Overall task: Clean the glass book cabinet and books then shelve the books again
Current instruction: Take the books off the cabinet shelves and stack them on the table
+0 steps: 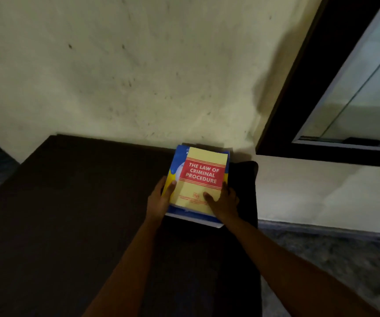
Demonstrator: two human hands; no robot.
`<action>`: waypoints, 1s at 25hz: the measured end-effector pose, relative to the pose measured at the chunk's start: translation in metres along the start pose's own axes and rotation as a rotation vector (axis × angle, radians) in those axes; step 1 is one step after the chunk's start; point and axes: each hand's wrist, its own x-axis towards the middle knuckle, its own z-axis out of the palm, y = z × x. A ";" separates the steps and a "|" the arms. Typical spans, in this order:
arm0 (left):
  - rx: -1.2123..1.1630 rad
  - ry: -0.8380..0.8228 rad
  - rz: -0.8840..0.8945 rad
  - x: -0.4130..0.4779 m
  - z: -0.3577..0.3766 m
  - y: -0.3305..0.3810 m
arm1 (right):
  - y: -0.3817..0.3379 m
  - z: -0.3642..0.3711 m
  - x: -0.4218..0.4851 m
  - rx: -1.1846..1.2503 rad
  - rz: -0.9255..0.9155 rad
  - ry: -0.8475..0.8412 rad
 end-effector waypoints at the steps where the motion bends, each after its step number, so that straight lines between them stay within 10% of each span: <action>1: 0.027 -0.027 0.012 -0.004 -0.004 -0.004 | 0.004 -0.004 -0.007 0.053 -0.041 -0.030; 6: 0.214 -0.033 0.210 -0.062 0.021 -0.001 | 0.046 -0.055 -0.085 0.197 -0.071 -0.057; 15: 0.754 -0.934 0.460 -0.189 0.301 -0.038 | 0.301 -0.261 -0.248 0.054 0.292 0.159; 25: 0.723 -1.314 0.150 -0.353 0.708 -0.052 | 0.656 -0.421 -0.484 0.541 0.873 0.669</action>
